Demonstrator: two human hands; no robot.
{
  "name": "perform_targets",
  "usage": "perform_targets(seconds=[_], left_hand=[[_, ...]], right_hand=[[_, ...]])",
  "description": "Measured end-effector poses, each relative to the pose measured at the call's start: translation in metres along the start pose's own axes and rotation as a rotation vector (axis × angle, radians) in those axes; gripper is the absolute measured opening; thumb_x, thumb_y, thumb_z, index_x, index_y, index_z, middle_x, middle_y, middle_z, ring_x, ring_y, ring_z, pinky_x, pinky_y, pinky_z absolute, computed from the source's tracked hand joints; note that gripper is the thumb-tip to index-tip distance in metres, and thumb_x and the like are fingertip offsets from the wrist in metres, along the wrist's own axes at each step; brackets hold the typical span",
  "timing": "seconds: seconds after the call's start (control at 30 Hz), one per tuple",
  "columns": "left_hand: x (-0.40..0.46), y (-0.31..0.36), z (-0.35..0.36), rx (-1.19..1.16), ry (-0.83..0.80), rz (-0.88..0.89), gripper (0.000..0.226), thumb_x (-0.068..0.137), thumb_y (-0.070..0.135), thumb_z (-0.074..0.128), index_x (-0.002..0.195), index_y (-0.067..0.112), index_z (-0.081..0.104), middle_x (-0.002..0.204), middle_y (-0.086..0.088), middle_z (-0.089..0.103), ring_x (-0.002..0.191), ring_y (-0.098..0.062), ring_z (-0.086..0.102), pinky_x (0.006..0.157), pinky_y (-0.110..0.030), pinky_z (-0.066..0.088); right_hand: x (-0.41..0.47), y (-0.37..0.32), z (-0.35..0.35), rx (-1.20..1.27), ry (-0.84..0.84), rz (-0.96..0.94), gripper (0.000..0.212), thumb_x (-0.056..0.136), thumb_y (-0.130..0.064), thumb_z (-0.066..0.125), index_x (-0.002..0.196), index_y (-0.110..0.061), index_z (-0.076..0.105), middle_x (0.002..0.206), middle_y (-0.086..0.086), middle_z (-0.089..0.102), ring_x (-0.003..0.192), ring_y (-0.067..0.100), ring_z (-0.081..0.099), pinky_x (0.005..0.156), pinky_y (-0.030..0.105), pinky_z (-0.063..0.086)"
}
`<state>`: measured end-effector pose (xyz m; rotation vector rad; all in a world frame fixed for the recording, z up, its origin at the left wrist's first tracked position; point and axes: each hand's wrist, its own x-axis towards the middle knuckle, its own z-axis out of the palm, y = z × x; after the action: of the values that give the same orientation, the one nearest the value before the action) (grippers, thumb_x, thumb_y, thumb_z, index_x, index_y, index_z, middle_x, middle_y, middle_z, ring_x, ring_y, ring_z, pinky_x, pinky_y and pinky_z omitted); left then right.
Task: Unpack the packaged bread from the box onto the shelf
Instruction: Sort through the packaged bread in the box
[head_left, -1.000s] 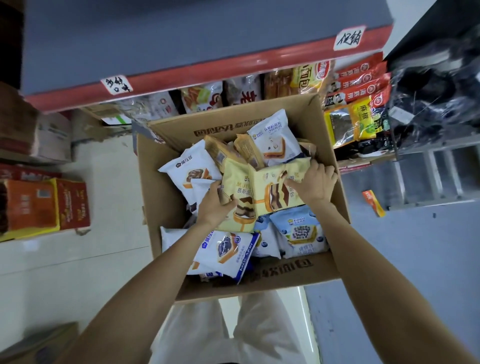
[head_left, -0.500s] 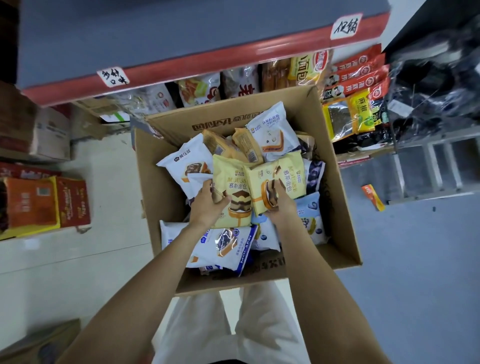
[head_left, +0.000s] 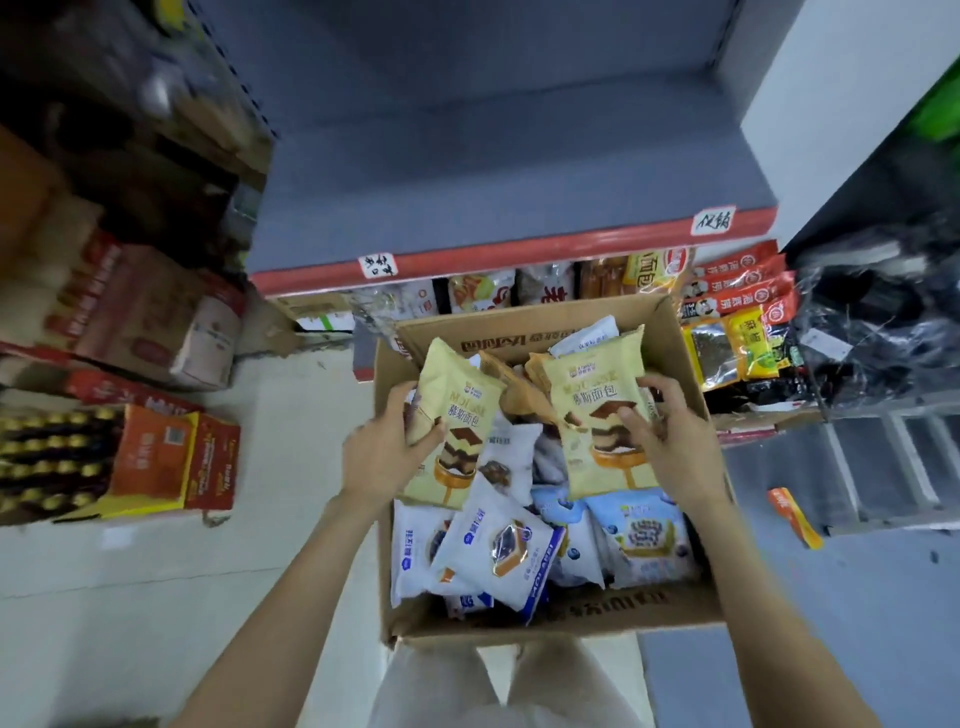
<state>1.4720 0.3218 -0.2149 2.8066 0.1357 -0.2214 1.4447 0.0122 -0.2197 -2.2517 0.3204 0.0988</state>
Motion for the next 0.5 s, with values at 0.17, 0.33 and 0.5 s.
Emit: perform_targets(seconds=[0.17,0.33,0.5], left_hand=[[0.0,-0.012,-0.087,-0.407,0.181,-0.035,0.061,0.075,0.069,0.055,0.126,0.038,0.04,0.109,0.007,0.068,0.095,-0.023,0.066,0.08,-0.041,0.052],[0.002,-0.01,-0.179,-0.673,0.404,0.015,0.046,0.067,0.07,0.059,0.107,0.055,0.043,0.105,0.015,0.066,0.098,-0.013,0.065,0.086,-0.048,0.052],[0.015,0.001,-0.287,-0.708,0.619,0.174,0.036,0.085,0.047,0.062,0.114,0.045,0.04,0.104,0.018,0.062,0.096,-0.006,0.064,0.081,-0.041,0.054]], right_hand=[[0.008,-0.086,-0.044,0.175,-0.125,-0.193,0.033,0.092,-0.035,0.054,0.124,-0.042,0.045,0.098,-0.008,0.069,0.075,0.009,0.068,0.067,0.031,0.055],[0.016,-0.187,-0.073,0.488,-0.171,-0.296,0.04,0.094,-0.022,0.054,0.113,-0.057,0.048,0.1,0.001,0.072,0.077,0.025,0.07,0.078,0.049,0.053],[0.025,-0.287,-0.102,0.711,-0.213,-0.444,0.04,0.092,-0.03,0.054,0.122,-0.055,0.044,0.103,-0.002,0.073,0.087,0.023,0.071,0.076,0.042,0.055]])
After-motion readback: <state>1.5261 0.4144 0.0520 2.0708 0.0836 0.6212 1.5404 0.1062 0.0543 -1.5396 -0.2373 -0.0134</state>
